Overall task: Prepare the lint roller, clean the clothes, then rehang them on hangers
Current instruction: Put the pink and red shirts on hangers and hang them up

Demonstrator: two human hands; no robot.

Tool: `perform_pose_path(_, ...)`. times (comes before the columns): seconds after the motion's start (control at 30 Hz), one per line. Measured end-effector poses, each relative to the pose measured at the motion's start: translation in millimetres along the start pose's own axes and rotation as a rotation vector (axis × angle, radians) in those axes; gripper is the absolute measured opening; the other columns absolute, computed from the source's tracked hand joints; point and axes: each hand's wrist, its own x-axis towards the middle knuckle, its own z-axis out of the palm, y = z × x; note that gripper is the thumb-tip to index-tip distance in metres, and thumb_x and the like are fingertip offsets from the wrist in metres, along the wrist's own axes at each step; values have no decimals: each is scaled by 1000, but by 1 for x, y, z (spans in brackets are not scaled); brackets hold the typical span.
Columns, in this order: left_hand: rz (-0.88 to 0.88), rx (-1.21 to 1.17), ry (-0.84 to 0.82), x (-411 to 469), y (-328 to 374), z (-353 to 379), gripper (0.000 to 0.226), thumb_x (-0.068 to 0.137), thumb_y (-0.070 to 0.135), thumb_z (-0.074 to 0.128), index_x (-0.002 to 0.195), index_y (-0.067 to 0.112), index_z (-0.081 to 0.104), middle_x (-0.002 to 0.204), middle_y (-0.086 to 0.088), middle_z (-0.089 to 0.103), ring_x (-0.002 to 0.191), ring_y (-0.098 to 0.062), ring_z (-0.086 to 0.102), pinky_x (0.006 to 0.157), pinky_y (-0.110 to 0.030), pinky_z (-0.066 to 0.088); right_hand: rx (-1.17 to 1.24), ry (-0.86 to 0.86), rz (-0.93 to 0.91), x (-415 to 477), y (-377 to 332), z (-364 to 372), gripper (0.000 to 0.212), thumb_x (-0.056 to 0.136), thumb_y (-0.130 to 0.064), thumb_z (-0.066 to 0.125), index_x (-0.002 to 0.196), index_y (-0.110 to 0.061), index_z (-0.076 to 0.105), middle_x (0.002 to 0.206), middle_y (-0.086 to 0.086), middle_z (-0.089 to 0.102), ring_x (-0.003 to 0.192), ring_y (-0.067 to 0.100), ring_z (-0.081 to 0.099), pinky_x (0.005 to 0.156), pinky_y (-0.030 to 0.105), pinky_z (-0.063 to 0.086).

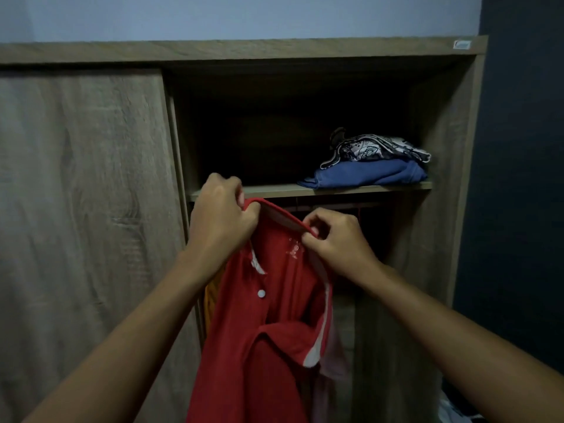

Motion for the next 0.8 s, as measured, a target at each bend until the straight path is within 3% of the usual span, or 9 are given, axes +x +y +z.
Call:
perform_pose_path(0.1,-128,-125,-79,-9,-10,14,12,88,28,59,84,17,59,80,2,59,70,-14,57,64,-33,47,-17,52,40,4,19,-10,10,74,-14,77,79,-20,72,66,-1,65,62,10,62,62,23,50)
perform_pose_path(0.2,-255,-219,-197,-12,-10,31,33,94,25,49,70,6,62,65,-4,61,67,-22,59,58,-32,40,44,-8,126,4,41,-14,7,77,-18,78,79,-20,72,69,3,68,61,7,60,61,23,50)
perform_pose_path(0.3,-353,-294,-251,-9,-3,47,42,96,22,42,62,3,56,62,-8,60,65,-25,56,58,-33,39,262,-171,195,-3,64,-16,10,85,-25,78,83,-16,73,75,7,71,65,5,61,61,24,51)
perform_pose_path(0.4,-409,-319,-325,-6,3,71,45,97,27,41,76,-6,63,73,-19,66,75,-33,62,70,-41,47,437,10,393,-2,105,-14,24,95,-28,66,75,-15,69,57,-6,61,50,2,51,49,19,39)
perform_pose_path(0.47,-418,-331,-375,-4,8,89,47,96,29,40,80,-8,63,76,-24,67,71,-33,62,68,-41,47,432,182,585,0,144,-13,31,96,-35,64,72,-15,68,57,-5,57,49,8,49,50,23,37)
perform_pose_path(0.57,-428,-341,-413,-4,20,113,44,96,31,41,66,3,56,62,-12,57,59,-22,52,59,-35,39,304,268,727,-1,193,-5,27,94,-32,67,79,-9,69,64,-1,60,61,14,55,66,29,43)
perform_pose_path(0.67,-424,-336,-411,0,28,132,38,96,31,42,63,14,51,59,-6,52,57,-22,50,58,-35,38,242,274,800,-4,222,8,27,91,-28,71,94,-1,70,73,0,65,66,11,60,65,25,42)
perform_pose_path(0.73,-429,-331,-404,5,33,146,38,95,32,43,63,13,54,59,-7,55,57,-23,53,58,-35,40,225,254,844,-1,240,16,34,89,-29,74,105,1,69,91,8,70,85,21,68,67,23,44)
perform_pose_path(0.8,-428,-317,-399,9,38,157,39,94,32,44,63,12,56,60,-8,56,59,-25,54,59,-36,41,195,240,887,2,256,23,44,86,-31,77,114,2,65,112,16,69,107,29,65,81,24,44)
